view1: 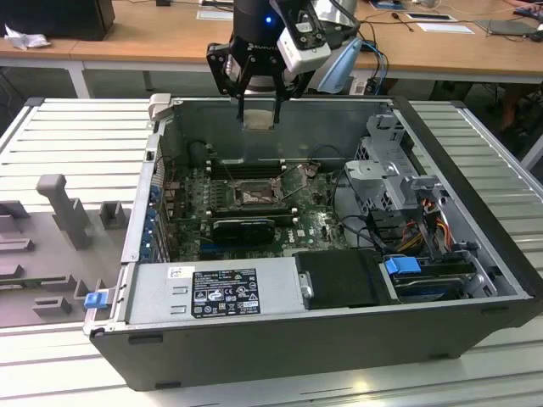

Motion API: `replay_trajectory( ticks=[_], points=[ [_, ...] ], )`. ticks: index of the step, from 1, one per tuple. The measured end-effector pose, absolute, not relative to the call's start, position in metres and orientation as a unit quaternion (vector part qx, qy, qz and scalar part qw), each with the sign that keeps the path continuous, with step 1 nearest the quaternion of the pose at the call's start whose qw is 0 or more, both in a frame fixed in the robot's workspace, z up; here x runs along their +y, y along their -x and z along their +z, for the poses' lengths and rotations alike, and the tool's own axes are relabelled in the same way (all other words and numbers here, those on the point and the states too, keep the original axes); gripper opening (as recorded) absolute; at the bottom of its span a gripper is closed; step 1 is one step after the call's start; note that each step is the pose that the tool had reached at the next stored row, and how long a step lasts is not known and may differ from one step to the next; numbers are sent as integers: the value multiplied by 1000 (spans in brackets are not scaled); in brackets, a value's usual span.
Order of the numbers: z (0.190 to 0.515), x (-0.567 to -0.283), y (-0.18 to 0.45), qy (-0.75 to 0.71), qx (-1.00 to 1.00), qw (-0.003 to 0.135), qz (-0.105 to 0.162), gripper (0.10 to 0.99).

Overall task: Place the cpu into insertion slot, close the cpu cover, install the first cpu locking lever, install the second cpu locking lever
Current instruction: 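Place the cpu into insertion slot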

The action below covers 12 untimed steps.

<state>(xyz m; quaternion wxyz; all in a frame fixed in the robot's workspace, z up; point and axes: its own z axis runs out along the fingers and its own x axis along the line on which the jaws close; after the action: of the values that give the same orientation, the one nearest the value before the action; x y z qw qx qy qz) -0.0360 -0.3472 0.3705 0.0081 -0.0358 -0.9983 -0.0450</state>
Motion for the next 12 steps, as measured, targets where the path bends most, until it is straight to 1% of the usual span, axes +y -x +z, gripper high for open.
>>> replay_trajectory(
  ticks=[12],
  points=[
    [370,-347,36,59,-997,7,-45,529]
  ],
)
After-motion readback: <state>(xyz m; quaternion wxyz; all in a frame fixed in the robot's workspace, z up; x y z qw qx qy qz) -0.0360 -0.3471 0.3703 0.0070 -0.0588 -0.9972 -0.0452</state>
